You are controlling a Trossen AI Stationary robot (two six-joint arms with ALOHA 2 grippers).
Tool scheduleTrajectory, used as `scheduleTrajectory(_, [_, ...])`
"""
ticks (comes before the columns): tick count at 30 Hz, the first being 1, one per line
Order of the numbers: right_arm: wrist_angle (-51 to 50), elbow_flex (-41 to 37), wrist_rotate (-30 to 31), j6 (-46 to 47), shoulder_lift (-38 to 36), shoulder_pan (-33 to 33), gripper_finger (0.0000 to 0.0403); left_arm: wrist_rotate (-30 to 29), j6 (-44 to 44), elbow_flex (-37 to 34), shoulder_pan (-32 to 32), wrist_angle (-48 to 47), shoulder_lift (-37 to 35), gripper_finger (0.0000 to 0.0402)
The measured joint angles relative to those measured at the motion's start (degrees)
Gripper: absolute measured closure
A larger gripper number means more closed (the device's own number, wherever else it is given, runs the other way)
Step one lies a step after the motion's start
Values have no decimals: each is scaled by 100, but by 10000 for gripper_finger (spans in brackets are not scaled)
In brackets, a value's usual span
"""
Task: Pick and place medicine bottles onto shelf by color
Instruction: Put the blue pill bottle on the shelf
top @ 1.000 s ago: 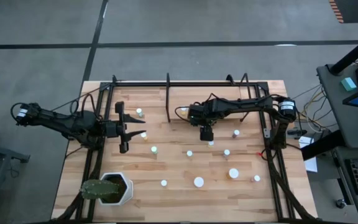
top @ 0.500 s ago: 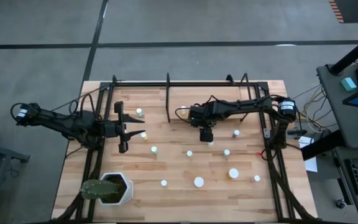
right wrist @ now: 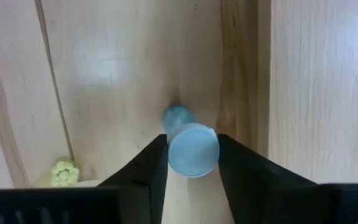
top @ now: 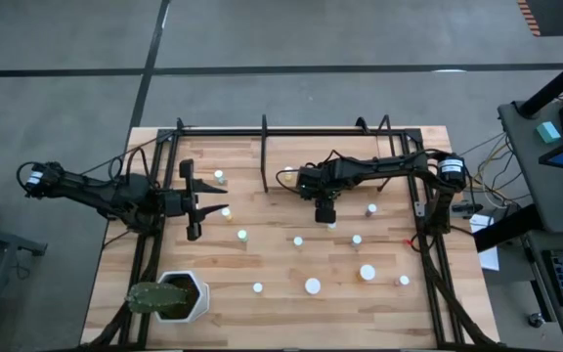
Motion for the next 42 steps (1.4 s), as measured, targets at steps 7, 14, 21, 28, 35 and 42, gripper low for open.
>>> scheduleTrajectory(7, [-88, 141, -17, -1, 0, 0, 297, 2, 3, 0, 0, 0, 4, 273])
scheduleTrajectory(14, [-738, 883, -24, -57, -105, -35, 287, 2, 5, -2, 0, -2, 0, 273])
scheduleTrajectory(21, [-820, 1216, -7, -395, -127, -412, 296, 2, 7, -2, 0, -2, 6, 273])
scheduleTrajectory(28, [-818, 1224, -25, -560, -127, -872, 296, 4, 21, -2, 0, -4, 2, 273])
scheduleTrajectory(35, [-793, 1224, -61, -566, -122, -946, 296, 2, 40, -2, 0, -35, -12, 273])
scheduleTrajectory(42, [-720, 1132, -59, -544, -118, -949, 296, 4, 40, -9, 1, -52, -31, 273])
